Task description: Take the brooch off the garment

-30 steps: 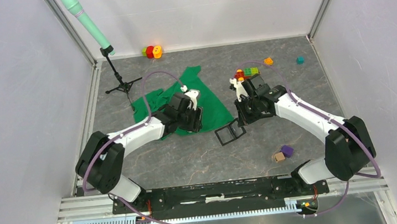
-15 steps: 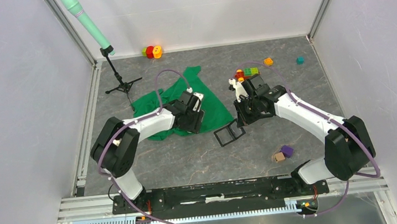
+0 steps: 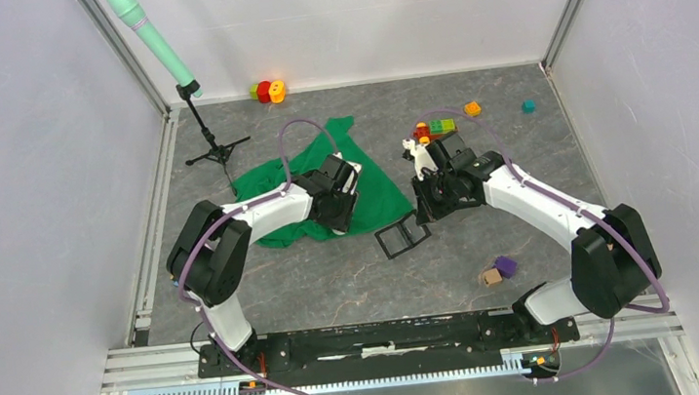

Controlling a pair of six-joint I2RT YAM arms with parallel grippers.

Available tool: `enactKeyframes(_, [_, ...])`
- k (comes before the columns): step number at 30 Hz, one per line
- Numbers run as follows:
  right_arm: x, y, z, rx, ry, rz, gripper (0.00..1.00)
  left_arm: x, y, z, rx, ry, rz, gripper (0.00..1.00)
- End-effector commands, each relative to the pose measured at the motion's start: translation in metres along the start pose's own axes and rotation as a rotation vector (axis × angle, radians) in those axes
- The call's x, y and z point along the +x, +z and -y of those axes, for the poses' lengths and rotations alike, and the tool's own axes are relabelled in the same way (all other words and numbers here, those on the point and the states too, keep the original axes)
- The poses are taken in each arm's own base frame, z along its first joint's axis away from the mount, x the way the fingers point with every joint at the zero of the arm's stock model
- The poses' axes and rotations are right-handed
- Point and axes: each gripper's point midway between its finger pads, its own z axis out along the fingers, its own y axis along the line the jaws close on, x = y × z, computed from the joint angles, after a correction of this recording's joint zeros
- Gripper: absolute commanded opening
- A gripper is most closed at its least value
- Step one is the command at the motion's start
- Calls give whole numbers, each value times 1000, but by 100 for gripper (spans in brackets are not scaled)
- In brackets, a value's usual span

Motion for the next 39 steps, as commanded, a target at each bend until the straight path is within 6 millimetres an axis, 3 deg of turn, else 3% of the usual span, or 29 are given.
enactKeyframes(1, [-6,-2,0,-13,-17,34,0,-4,-11,2,0,-21,-1,14])
enactKeyframes(7, [-2,-2,2,-9,-10,31,0,-32,-33,12,51,-73,96,4])
enactKeyframes(13, [-1,-2,4,-6,-4,36,0,-59,-63,-21,-165,-67,211,5])
enactKeyframes(15, [-2,-2,4,-10,-2,39,0,-63,-67,-33,-274,-22,205,5])
enactKeyframes(17, [-2,-2,3,-17,0,40,0,-62,-64,-31,-287,-2,158,6])
enactKeyframes(21, [-3,-3,3,-19,1,44,0,-49,-53,5,-90,10,109,29])
enactKeyframes(22, [-2,-3,3,-19,1,43,0,-46,-53,10,-77,15,110,41])
enactKeyframes(24, [-1,-3,4,-18,3,44,0,-36,-48,16,-76,47,99,54])
enactKeyframes(27, [0,-4,4,-19,2,44,0,-22,-41,24,-97,121,69,66])
enactKeyframes(30, [-1,-5,5,-21,4,50,0,-11,-34,26,-135,175,38,75])
enactKeyframes(39, [-1,-5,5,-31,7,48,0,7,-16,23,-180,277,-45,78])
